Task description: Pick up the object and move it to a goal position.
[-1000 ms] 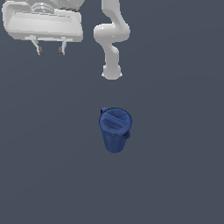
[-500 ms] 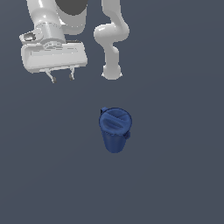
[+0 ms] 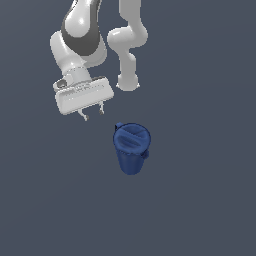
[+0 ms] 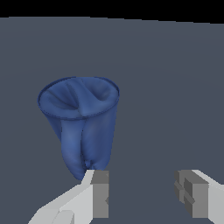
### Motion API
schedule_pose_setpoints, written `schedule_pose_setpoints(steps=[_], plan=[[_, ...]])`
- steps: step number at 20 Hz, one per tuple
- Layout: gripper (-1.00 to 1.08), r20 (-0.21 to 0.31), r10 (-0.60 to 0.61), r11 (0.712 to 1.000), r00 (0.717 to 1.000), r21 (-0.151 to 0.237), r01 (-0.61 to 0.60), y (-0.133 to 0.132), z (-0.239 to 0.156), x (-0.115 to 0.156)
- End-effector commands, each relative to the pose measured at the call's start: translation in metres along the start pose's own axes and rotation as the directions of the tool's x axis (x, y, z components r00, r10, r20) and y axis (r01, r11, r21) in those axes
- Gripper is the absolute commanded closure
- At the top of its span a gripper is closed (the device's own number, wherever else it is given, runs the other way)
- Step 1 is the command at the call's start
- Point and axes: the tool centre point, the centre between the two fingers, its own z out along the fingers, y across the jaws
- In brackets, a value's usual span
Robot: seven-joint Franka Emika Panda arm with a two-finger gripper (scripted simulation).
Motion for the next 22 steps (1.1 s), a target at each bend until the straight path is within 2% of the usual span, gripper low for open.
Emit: schedule_pose_setpoints(steps=[1,6,11,16,22], plan=[[-0.20,-0.007,-0.012,0.999,1.000,0.036,0.012,-0.014,0.021,-0.013],[-0.20,-0.013,-0.029,0.995,1.000,0.093,0.030,-0.039,0.051,-0.033],[-0.20,-0.016,-0.040,0.991,0.999,0.130,0.041,-0.057,0.070,-0.046],[-0.20,-0.018,-0.044,0.988,0.999,0.147,0.046,-0.065,0.077,-0.052],[-0.20,-0.027,-0.045,0.988,0.999,0.146,0.048,-0.065,0.079,-0.051]])
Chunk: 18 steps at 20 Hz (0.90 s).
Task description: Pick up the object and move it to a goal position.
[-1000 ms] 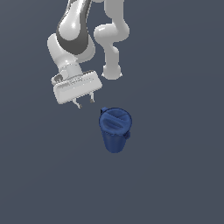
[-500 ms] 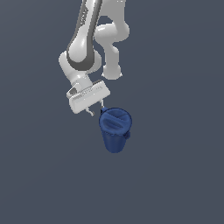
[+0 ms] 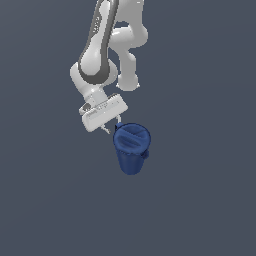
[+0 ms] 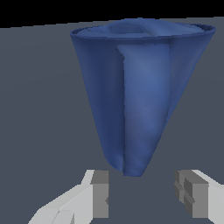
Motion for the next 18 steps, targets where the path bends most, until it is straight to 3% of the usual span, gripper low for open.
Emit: schedule_pose_setpoints(steps=[1,18], plan=[[-0.20,-0.007,-0.001,1.000,1.000,0.001,0.002,0.000,0.001,0.000],[-0.20,-0.008,-0.003,1.000,1.000,0.002,0.003,0.000,0.029,0.001]])
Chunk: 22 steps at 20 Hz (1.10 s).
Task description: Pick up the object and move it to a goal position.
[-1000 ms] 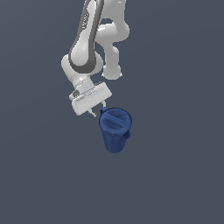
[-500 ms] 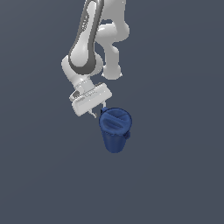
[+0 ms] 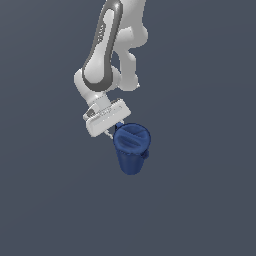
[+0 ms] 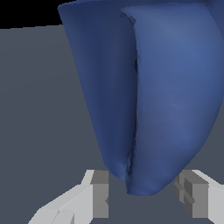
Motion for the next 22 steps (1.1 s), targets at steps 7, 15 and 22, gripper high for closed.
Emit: schedule_pose_setpoints(steps=[7,15,22], plan=[[1.08,-0.001,0.000,1.000,1.000,0.000,0.000,0.000,0.006,0.000],[1.08,-0.002,0.000,1.000,1.000,-0.001,0.000,0.001,0.006,0.001],[1.08,-0.002,0.000,1.000,1.000,-0.001,0.000,-0.005,0.009,0.015]])
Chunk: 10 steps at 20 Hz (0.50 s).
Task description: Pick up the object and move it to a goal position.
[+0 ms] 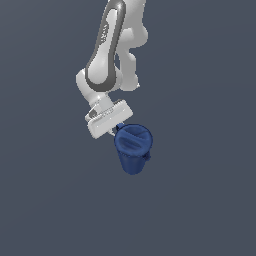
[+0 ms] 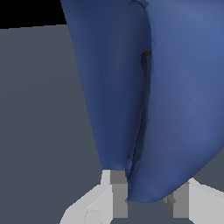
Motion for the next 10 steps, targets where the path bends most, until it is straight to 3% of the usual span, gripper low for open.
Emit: schedule_pose_setpoints(steps=[1,10], plan=[[1.08,-0.003,-0.002,1.000,1.000,0.000,0.002,-0.003,0.002,0.011],[1.08,-0.005,-0.002,1.000,1.000,0.001,0.002,-0.025,0.012,0.073]])
